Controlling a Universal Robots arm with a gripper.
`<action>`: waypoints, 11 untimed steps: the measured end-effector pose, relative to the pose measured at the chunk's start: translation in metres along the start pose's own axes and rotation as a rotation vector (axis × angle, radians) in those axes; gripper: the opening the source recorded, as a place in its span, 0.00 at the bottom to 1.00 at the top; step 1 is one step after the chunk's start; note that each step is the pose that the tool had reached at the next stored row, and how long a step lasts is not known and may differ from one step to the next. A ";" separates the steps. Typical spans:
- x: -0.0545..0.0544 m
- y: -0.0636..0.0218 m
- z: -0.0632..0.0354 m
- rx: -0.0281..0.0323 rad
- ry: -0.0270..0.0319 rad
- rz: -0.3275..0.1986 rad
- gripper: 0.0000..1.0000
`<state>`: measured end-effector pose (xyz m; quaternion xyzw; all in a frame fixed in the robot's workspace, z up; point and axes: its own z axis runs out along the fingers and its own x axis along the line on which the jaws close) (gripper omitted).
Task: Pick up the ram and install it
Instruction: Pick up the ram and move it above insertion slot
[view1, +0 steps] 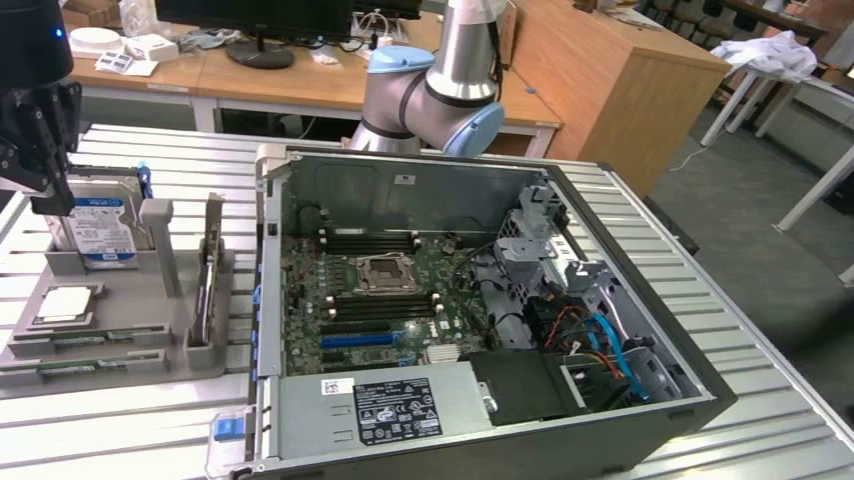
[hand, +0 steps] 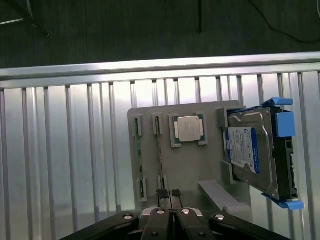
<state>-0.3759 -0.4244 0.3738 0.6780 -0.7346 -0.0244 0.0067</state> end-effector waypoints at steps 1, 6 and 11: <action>0.000 0.0000 0.0000 0.0000 0.0001 0.000 0.11; 0.000 0.0000 -0.0001 -0.0001 0.0001 0.000 0.11; 0.000 0.0000 0.0000 -0.0001 0.0001 0.000 0.29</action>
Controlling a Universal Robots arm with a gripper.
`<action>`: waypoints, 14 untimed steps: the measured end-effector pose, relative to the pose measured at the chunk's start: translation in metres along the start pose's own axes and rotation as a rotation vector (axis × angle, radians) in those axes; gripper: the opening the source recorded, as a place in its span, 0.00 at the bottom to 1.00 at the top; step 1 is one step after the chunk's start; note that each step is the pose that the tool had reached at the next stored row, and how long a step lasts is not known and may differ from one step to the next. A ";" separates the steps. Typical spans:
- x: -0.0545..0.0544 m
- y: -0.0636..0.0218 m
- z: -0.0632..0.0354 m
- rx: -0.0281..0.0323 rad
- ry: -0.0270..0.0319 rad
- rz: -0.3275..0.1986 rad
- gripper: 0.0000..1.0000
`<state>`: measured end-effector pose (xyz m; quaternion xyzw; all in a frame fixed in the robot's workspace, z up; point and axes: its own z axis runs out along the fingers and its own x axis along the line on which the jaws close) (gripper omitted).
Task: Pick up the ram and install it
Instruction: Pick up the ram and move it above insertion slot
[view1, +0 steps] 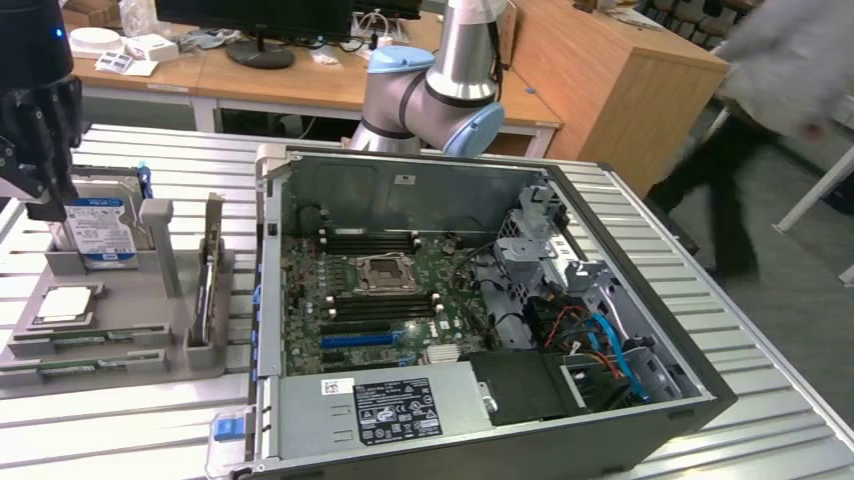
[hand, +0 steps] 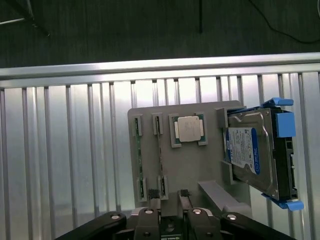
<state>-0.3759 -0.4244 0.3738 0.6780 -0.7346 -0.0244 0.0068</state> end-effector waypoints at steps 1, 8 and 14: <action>0.000 0.0000 0.0000 0.0000 0.0000 0.000 0.29; 0.000 0.0000 0.0000 0.0000 0.0000 0.000 0.42; 0.000 -0.0002 0.0044 0.0013 0.0001 -0.006 0.42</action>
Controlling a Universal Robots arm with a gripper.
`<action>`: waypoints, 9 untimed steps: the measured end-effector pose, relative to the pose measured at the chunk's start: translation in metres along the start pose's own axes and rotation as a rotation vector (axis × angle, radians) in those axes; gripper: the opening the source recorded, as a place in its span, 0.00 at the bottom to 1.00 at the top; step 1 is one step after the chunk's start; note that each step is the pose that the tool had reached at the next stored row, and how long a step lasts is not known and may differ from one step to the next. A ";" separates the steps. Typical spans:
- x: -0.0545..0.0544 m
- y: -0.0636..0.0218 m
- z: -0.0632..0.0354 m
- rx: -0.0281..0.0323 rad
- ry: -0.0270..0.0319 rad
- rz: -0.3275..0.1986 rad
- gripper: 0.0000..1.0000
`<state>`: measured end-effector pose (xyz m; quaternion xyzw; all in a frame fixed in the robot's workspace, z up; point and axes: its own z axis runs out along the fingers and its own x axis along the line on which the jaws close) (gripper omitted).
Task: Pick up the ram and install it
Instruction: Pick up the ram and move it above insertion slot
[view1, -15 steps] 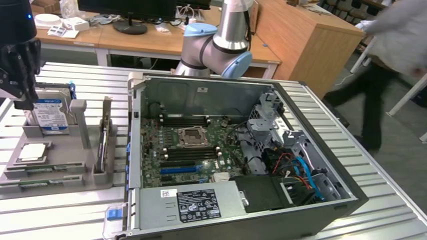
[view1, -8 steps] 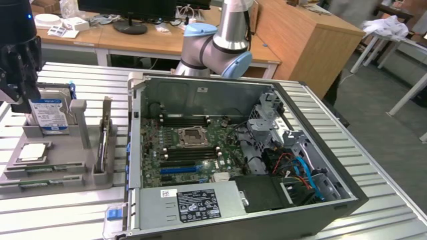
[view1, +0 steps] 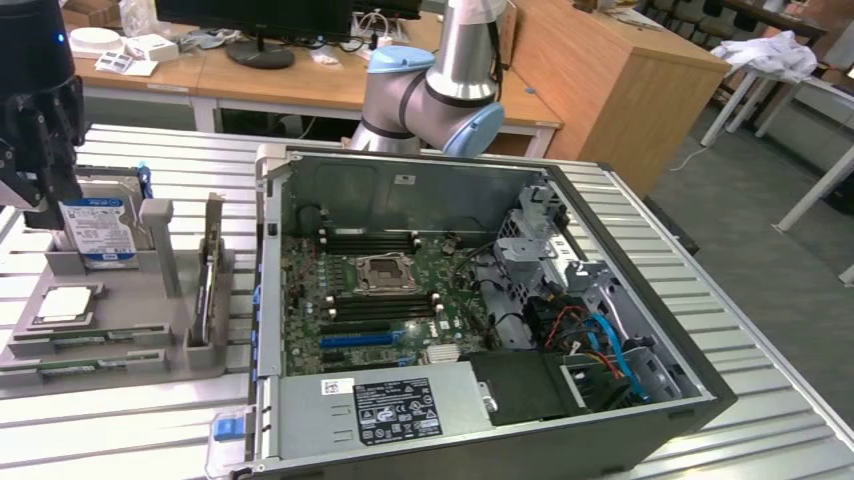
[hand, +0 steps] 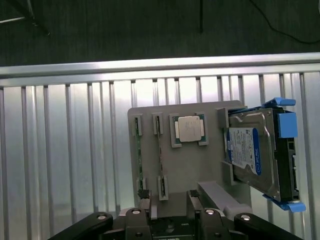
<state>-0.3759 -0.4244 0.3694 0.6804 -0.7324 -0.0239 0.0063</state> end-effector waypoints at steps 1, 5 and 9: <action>0.000 -0.0001 0.0017 0.0003 0.0000 -0.002 0.42; 0.000 -0.0004 0.0090 0.0003 0.0004 -0.009 0.42; 0.000 -0.0007 0.0163 0.0000 0.0009 -0.021 0.42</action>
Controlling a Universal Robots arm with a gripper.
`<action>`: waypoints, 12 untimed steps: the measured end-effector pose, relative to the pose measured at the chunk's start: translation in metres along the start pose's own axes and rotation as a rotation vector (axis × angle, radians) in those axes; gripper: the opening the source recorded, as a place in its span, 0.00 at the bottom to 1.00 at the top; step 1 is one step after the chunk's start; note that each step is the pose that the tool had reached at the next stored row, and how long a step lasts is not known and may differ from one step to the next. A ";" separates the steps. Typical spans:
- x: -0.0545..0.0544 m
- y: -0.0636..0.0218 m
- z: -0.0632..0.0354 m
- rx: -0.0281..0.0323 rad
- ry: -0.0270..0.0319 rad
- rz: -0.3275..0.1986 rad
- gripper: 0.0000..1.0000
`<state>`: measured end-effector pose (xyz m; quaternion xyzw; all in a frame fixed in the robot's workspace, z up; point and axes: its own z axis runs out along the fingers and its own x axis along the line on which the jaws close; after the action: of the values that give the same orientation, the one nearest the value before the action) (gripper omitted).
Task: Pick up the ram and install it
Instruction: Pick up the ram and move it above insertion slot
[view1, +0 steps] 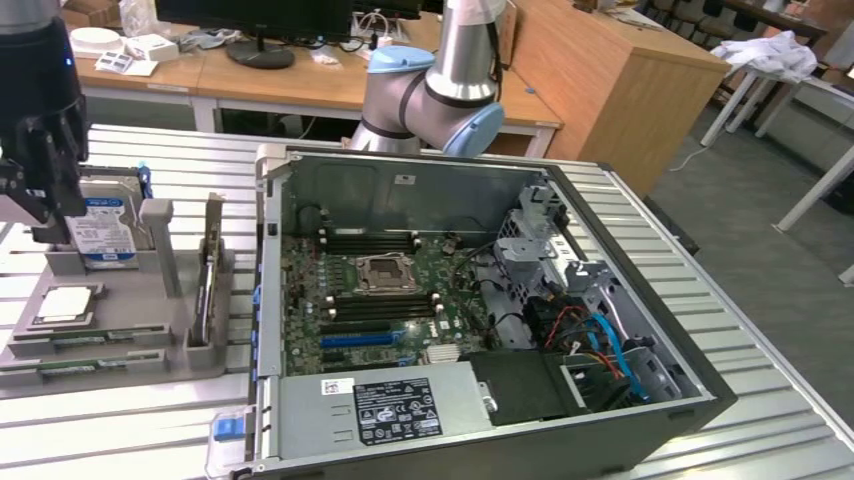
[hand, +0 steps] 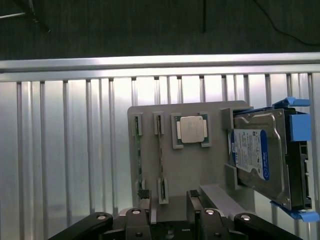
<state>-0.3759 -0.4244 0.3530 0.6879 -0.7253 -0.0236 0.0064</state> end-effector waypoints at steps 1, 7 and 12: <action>0.000 -0.0001 0.0018 0.0000 0.0001 -0.003 0.42; 0.000 -0.0005 0.0126 -0.0005 0.0010 -0.022 0.42; 0.000 -0.0009 0.0218 -0.0007 0.0015 -0.037 0.42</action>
<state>-0.3760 -0.4244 0.3312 0.7012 -0.7126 -0.0235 0.0067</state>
